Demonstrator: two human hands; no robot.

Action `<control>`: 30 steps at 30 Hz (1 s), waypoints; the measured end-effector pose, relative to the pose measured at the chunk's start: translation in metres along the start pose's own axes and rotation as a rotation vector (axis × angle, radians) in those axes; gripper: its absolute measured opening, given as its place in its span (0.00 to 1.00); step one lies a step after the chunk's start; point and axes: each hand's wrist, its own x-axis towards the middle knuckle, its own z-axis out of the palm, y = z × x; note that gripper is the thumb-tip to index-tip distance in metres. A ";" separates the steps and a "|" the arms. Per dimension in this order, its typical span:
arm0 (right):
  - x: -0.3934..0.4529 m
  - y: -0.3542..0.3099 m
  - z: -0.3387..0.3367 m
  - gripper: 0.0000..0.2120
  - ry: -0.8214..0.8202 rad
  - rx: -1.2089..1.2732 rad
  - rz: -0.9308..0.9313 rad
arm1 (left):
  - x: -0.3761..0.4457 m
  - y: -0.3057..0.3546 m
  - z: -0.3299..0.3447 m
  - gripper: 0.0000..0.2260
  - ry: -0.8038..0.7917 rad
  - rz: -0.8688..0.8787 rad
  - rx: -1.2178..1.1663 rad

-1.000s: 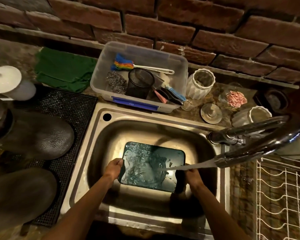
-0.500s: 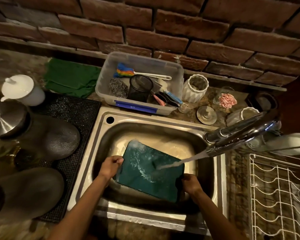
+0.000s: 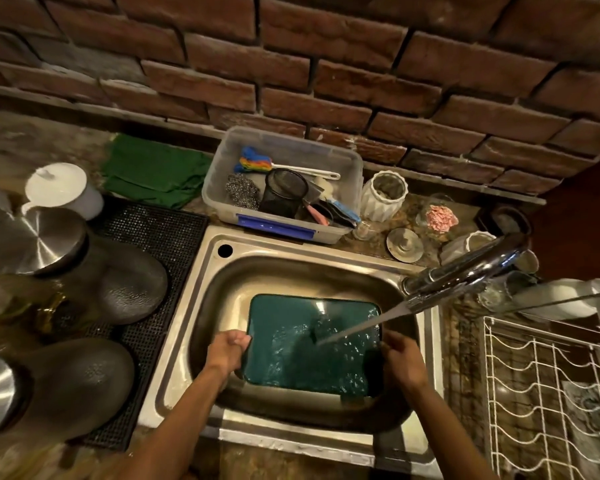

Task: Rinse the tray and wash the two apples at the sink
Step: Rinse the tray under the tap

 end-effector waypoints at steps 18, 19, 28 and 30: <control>0.000 0.029 0.020 0.13 -0.128 -0.093 0.103 | -0.015 0.017 -0.037 0.14 -0.092 0.021 0.098; 0.001 0.030 0.023 0.13 -0.139 -0.087 0.114 | -0.016 0.023 -0.039 0.12 -0.116 0.043 0.084; 0.011 0.018 0.027 0.14 -0.086 0.157 0.179 | -0.006 0.043 -0.037 0.06 -0.075 0.233 -0.008; 0.006 0.010 0.017 0.16 -0.053 0.228 0.120 | 0.000 0.038 -0.033 0.04 -0.032 0.210 0.015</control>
